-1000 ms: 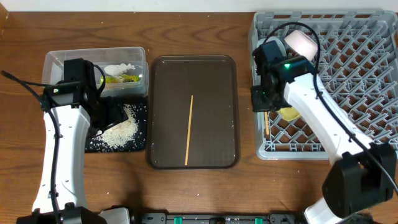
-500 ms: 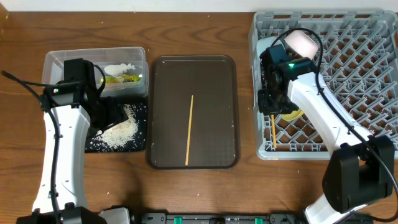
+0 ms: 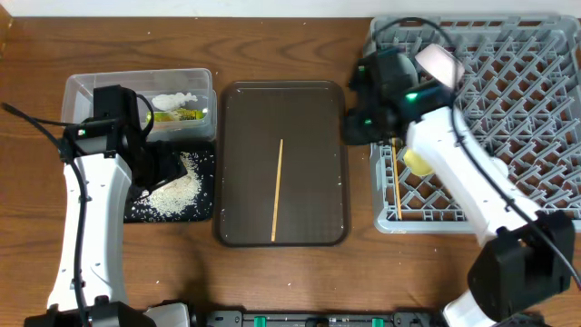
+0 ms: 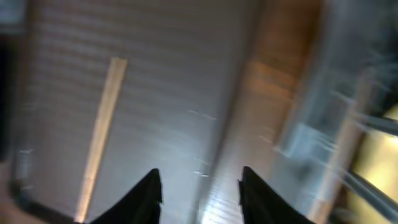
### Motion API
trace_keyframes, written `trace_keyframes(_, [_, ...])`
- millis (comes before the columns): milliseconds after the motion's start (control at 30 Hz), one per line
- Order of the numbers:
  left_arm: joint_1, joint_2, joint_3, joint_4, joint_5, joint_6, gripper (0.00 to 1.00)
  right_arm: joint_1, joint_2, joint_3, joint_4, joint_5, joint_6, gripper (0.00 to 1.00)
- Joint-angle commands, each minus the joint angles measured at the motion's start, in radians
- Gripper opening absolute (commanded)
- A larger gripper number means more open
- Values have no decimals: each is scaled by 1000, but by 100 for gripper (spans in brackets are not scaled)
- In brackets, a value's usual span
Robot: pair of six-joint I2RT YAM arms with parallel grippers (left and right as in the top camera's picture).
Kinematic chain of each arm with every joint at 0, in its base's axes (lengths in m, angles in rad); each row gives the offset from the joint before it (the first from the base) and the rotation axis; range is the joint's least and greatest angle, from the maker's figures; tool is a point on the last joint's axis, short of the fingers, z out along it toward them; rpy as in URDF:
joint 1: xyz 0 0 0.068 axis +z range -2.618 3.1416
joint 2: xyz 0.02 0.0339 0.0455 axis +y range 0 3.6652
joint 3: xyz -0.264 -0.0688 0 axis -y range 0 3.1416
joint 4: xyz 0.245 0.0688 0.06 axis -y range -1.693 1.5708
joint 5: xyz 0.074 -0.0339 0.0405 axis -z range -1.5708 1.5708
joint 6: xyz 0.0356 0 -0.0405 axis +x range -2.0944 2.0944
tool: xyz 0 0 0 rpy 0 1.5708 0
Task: Sort waste into correct bins and load items into the dishwasher rack
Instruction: 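Return the right gripper to the tray and grasp the other chopstick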
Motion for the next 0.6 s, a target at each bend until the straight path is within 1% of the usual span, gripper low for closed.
trace_keyframes(0, [0,-7,-4,-6,-19,-2,79,92,19,-4,68,-71,52,47])
trace_keyframes(33, [0,-7,-4,-6,-19,-2,79,117,32,-8,89,-68,70,49])
trace_keyframes(167, [0,-7,-4,-6,-19,-2,79,222,116,-8,126,-14,132,49])
trace_keyframes(267, [0,-7,-4,-6,-19,-2,79,287,187,-9,129,47,170,53])
trace_keyframes(433, [0,-7,-4,-6,-19,-2,79,372,302,-8,157,72,209,51])
trace_keyframes(567, [0,-7,-4,-6,-19,-2,79,412,365,-8,164,127,248,48])
